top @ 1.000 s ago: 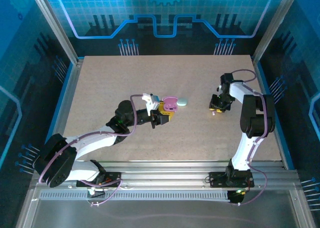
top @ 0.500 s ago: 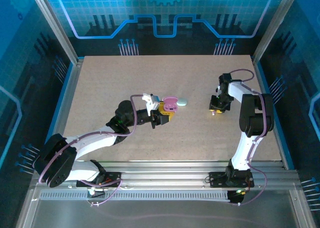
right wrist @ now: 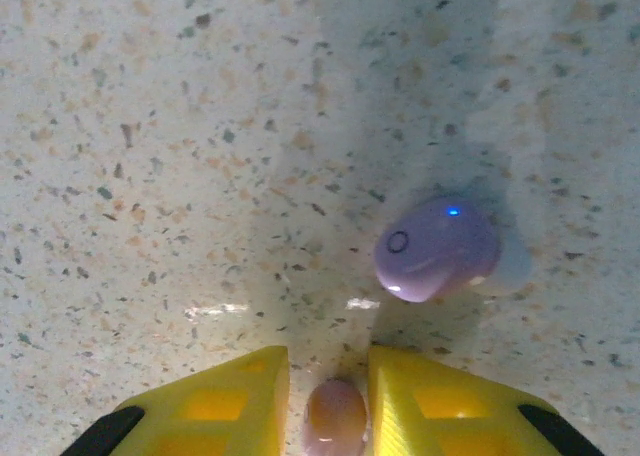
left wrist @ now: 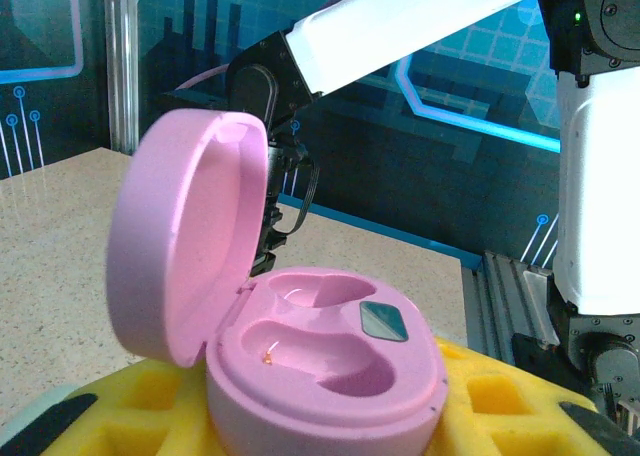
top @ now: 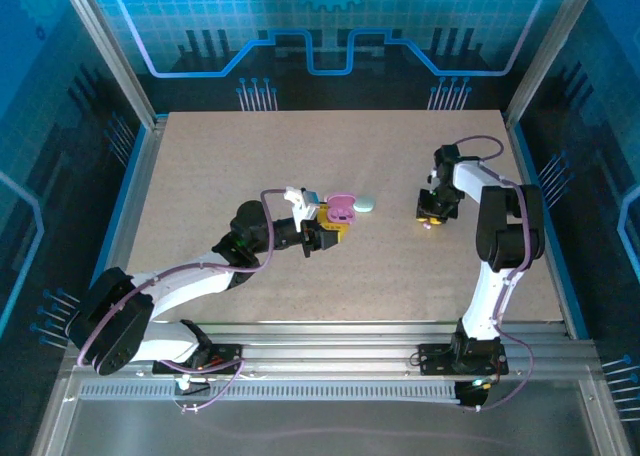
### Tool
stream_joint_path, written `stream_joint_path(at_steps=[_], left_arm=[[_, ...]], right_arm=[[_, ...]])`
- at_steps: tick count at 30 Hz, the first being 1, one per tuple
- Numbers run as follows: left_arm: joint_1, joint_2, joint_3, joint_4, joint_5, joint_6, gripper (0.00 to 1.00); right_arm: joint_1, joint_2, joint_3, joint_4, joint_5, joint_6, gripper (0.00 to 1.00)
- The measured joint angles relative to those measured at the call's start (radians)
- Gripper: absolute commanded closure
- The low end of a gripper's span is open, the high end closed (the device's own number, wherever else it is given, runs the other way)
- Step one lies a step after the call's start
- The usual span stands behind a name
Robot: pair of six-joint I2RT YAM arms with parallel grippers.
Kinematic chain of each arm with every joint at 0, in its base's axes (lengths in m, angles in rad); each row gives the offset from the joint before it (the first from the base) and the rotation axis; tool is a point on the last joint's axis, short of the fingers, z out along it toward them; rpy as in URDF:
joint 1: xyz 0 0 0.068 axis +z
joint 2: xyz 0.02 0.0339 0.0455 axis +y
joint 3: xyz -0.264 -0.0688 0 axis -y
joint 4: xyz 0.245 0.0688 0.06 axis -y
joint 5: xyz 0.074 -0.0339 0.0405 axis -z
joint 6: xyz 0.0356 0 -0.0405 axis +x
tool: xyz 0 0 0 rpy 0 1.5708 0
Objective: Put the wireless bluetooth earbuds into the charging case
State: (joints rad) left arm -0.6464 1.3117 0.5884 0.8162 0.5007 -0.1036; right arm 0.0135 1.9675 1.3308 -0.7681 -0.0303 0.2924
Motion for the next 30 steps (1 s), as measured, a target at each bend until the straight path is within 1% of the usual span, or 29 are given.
stream_joint_path(at_steps=[3, 7, 19, 30], left_arm=[[0.0, 0.0, 0.006, -0.004, 0.0, 0.0, 0.67], [0.0, 0.0, 0.011, -0.004, 0.0, 0.0, 0.67], [0.0, 0.0, 0.012, -0.004, 0.0, 0.0, 0.67], [0.0, 0.0, 0.012, -0.004, 0.0, 0.0, 0.67]], right_arm=[[0.003, 0.003, 0.006, -0.002, 0.001, -0.006, 0.74], [0.008, 0.005, 0.012, -0.007, 0.013, -0.009, 0.74], [0.034, 0.03, 0.053, -0.061, 0.042, -0.056, 0.7], [0.039, 0.03, 0.053, -0.104, 0.06, -0.07, 0.73]])
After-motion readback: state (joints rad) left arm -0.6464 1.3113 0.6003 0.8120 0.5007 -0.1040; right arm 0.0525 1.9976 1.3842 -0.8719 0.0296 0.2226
